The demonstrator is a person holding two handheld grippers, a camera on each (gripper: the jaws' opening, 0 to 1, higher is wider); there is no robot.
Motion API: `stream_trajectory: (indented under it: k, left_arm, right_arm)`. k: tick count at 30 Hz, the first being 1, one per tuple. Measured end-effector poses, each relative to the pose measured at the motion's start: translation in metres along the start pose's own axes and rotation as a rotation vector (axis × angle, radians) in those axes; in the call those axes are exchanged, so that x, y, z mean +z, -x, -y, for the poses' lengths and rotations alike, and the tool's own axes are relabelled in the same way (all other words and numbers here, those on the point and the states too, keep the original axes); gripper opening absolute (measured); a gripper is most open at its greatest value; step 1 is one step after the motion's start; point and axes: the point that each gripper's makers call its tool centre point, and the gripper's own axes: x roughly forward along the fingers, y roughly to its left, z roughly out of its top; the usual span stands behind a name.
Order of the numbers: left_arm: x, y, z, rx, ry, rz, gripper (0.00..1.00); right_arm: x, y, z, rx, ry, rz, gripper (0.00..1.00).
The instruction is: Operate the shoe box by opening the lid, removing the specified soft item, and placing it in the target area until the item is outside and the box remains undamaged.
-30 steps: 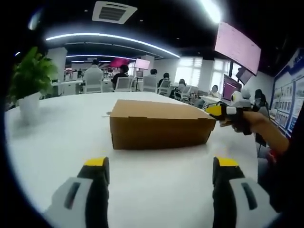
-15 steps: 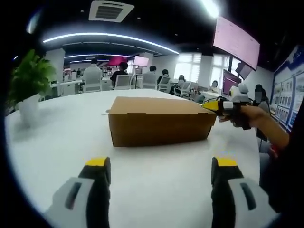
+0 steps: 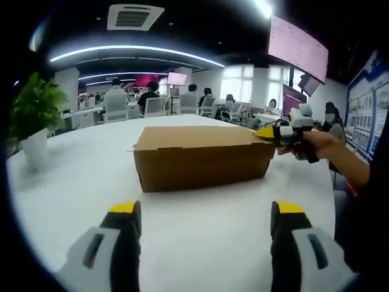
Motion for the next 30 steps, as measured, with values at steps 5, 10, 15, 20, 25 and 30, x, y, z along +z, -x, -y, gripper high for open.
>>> stream_trajectory:
  k: [5, 10, 15, 20, 25, 30]
  left_arm:
    - [0.001, 0.000, 0.002, -0.008, -0.004, 0.006, 0.90]
    - [0.000, -0.001, 0.003, -0.013, -0.009, 0.005, 0.91]
    - [0.001, -0.001, 0.003, -0.017, -0.008, 0.012, 0.91]
    - [0.001, 0.000, 0.001, -0.013, -0.007, 0.015, 0.91]
    - [0.001, 0.001, -0.001, -0.009, -0.009, 0.021, 0.91]
    - [0.005, 0.003, -0.007, 0.007, -0.015, 0.037, 0.92]
  right_arm:
    - [-0.002, -0.001, 0.001, 0.004, -0.040, -0.005, 0.71]
    - [-0.003, -0.002, 0.002, 0.004, -0.064, -0.012, 0.73]
    - [-0.007, -0.003, 0.002, 0.007, -0.139, -0.035, 0.72]
    - [-0.006, -0.004, 0.002, 0.008, -0.151, -0.034, 0.70]
    - [-0.008, -0.005, 0.005, 0.016, -0.233, -0.041, 0.68]
    - [-0.009, -0.005, 0.005, 0.020, -0.260, -0.041, 0.67]
